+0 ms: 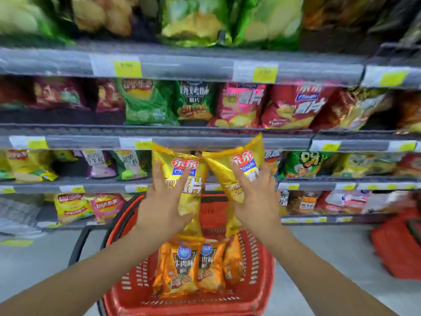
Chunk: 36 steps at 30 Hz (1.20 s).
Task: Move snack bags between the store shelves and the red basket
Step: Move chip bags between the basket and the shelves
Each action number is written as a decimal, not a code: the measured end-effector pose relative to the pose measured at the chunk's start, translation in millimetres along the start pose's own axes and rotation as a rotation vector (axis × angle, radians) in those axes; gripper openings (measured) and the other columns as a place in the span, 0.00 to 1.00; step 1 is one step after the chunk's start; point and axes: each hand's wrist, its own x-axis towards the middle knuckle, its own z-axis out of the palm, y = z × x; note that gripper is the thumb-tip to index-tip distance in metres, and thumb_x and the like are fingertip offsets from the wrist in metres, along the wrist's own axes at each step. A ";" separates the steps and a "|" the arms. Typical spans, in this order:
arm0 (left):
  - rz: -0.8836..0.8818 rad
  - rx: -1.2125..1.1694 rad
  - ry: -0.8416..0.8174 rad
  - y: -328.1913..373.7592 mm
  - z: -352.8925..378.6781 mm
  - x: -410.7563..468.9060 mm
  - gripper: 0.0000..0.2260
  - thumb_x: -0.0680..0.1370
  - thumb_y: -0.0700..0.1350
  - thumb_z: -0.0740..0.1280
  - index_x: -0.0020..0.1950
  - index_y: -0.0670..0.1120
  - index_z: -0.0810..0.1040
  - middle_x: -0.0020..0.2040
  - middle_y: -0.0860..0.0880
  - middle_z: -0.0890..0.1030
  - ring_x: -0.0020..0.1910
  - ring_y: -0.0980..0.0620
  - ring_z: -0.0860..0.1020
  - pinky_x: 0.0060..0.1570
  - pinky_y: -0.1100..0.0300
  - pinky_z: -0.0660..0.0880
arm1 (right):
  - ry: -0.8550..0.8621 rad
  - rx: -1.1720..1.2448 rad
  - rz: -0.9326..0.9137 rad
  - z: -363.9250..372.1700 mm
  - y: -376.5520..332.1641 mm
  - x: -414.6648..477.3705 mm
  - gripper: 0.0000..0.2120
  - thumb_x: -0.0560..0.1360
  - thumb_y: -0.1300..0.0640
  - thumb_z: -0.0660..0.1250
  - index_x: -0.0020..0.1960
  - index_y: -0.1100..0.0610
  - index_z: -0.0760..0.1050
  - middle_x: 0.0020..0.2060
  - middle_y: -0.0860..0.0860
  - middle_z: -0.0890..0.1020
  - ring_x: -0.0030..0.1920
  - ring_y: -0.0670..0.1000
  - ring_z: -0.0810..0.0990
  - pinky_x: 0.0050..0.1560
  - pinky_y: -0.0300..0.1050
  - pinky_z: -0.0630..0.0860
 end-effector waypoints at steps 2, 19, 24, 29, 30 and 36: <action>-0.013 -0.015 0.050 27.4 -45.4 4.3 0.49 0.68 0.65 0.71 0.73 0.69 0.34 0.76 0.41 0.32 0.67 0.37 0.69 0.48 0.49 0.77 | 0.046 0.004 -0.039 -52.5 7.0 16.8 0.45 0.68 0.48 0.72 0.73 0.31 0.47 0.71 0.62 0.55 0.62 0.63 0.65 0.54 0.59 0.71; 0.045 -0.057 0.624 142.9 -339.6 4.2 0.49 0.64 0.65 0.73 0.74 0.70 0.42 0.78 0.42 0.40 0.64 0.34 0.71 0.41 0.47 0.78 | 0.484 0.185 -0.293 -387.3 14.7 100.3 0.46 0.64 0.47 0.74 0.73 0.31 0.51 0.67 0.60 0.61 0.60 0.62 0.66 0.55 0.58 0.71; 0.048 -0.071 0.772 148.4 -412.9 4.3 0.50 0.63 0.65 0.75 0.75 0.69 0.45 0.78 0.40 0.43 0.63 0.33 0.72 0.39 0.47 0.77 | 0.615 0.180 -0.315 -461.7 -8.3 115.7 0.45 0.66 0.48 0.74 0.74 0.32 0.51 0.69 0.60 0.58 0.62 0.62 0.63 0.57 0.58 0.68; 0.057 -0.060 0.910 147.2 -480.8 10.9 0.49 0.64 0.65 0.74 0.75 0.68 0.46 0.78 0.39 0.44 0.64 0.34 0.71 0.45 0.45 0.76 | 0.749 0.207 -0.317 -529.7 -41.3 132.4 0.44 0.67 0.51 0.73 0.74 0.33 0.53 0.69 0.62 0.58 0.64 0.63 0.63 0.58 0.60 0.68; 0.059 -0.050 0.932 145.4 -493.9 15.0 0.49 0.64 0.66 0.74 0.76 0.67 0.46 0.78 0.39 0.44 0.63 0.34 0.71 0.45 0.45 0.77 | 0.758 0.226 -0.308 -541.4 -48.6 137.3 0.43 0.67 0.51 0.72 0.74 0.33 0.53 0.70 0.62 0.58 0.65 0.64 0.62 0.58 0.61 0.68; 0.059 -0.104 0.923 122.3 -565.0 56.4 0.49 0.65 0.69 0.71 0.77 0.65 0.45 0.78 0.37 0.45 0.64 0.32 0.72 0.54 0.45 0.74 | 0.750 0.302 -0.162 -597.3 -96.4 171.2 0.40 0.69 0.50 0.70 0.74 0.34 0.55 0.69 0.61 0.59 0.68 0.63 0.60 0.63 0.61 0.65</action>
